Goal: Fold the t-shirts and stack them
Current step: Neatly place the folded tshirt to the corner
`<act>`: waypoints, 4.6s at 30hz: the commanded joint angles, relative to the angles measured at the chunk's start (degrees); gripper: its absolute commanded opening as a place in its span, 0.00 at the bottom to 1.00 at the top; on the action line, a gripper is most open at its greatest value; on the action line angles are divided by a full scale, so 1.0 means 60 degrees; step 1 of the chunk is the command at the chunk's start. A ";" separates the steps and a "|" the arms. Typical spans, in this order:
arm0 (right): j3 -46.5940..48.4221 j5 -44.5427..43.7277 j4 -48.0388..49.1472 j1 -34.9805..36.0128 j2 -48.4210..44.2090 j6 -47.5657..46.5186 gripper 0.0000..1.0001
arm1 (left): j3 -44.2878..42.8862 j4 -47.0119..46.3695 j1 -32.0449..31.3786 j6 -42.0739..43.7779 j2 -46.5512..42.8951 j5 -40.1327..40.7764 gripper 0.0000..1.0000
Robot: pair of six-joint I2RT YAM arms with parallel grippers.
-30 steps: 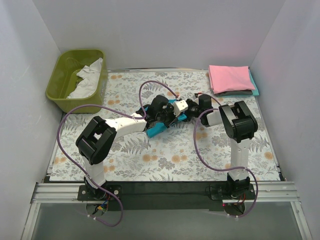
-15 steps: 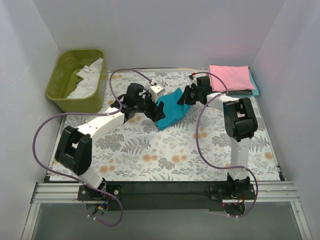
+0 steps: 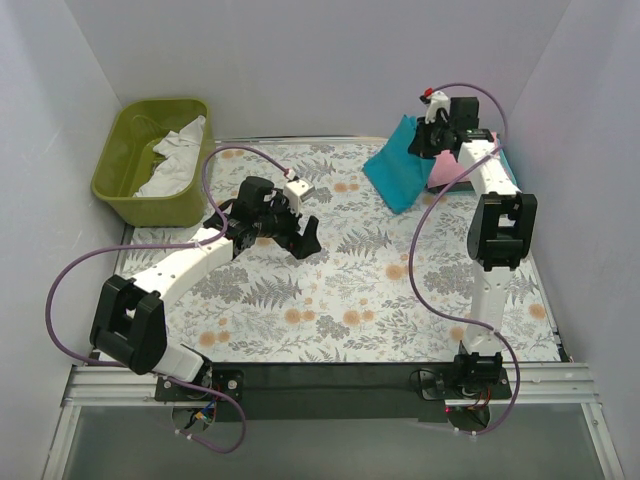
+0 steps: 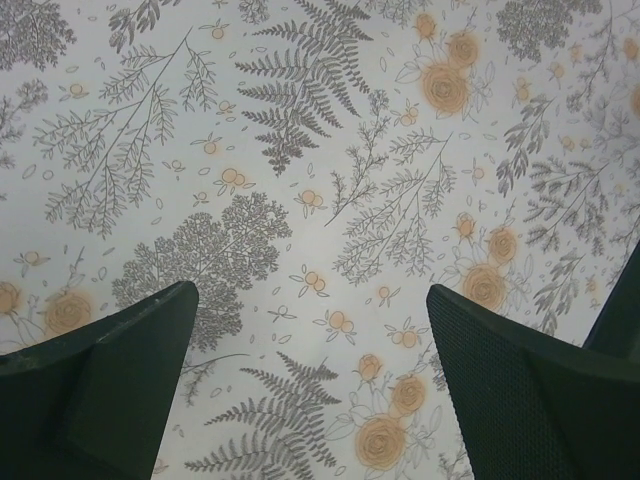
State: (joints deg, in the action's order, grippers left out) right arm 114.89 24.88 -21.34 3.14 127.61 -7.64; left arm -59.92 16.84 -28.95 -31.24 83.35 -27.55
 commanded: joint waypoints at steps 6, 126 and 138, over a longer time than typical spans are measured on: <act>0.1974 0.0203 -0.1116 -0.0435 0.0587 -0.1466 0.13 | -0.0077 0.0196 0.0035 -0.0095 -0.0005 0.0226 0.98; -0.0296 -0.2725 0.2107 -0.3320 0.1260 -0.2213 0.25 | -0.0867 0.0709 0.0050 0.0168 0.0815 0.0241 0.98; -0.0530 -0.1350 0.2019 -0.3701 -0.0464 -0.1263 0.62 | -0.1058 0.0855 0.0342 -0.0329 0.0859 0.0198 0.98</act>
State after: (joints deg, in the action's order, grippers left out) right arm 110.83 12.93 -10.13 -18.74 133.91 -17.69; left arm -63.66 21.17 -28.36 -31.35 90.17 -26.33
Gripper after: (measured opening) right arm 0.575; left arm 0.982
